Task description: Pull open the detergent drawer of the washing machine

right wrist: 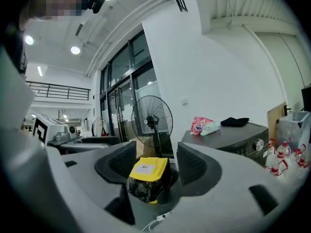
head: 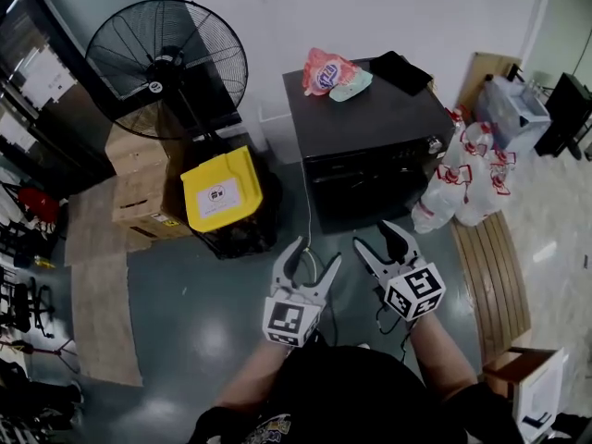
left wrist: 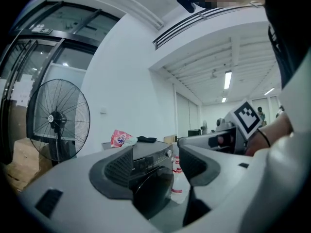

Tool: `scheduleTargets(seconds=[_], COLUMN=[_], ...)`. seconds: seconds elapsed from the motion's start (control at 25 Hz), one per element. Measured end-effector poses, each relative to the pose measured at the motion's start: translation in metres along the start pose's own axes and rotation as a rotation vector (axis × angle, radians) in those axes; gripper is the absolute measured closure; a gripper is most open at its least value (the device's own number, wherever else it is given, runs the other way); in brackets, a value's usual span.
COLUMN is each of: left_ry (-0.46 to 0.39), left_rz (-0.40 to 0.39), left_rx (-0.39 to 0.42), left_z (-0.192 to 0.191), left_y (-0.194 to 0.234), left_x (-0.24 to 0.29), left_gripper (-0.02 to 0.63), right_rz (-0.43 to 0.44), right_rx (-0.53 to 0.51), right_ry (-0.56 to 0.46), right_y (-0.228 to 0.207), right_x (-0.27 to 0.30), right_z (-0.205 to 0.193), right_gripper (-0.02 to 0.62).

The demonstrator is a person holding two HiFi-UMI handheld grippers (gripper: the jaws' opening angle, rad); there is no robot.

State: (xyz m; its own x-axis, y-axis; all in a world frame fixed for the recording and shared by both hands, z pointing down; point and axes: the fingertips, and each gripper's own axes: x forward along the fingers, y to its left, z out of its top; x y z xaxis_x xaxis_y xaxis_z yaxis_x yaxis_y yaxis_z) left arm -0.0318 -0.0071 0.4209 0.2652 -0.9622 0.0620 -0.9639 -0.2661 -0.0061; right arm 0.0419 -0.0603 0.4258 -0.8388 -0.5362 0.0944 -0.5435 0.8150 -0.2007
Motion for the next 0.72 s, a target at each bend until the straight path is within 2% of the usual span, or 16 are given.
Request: scheduleTargets(seconds=[0.44, 0.72], left_ry=[0.015, 0.022], left_rz=[-0.095, -0.164], left_rx=[-0.047, -0.052], left_z=[-0.007, -0.019], left_y=[0.098, 0.14], left_x=[0.041, 0.06], left_gripper=[0.333, 0.333], right_rz=[-0.1, -0.176], right_rx=[0.146, 0.22], right_ry=[0.014, 0.011], right_y=[-0.019, -0.032], right_x=[0.106, 0.156], right_z=[-0.008, -0.022], right_gripper=[0.316, 0.316])
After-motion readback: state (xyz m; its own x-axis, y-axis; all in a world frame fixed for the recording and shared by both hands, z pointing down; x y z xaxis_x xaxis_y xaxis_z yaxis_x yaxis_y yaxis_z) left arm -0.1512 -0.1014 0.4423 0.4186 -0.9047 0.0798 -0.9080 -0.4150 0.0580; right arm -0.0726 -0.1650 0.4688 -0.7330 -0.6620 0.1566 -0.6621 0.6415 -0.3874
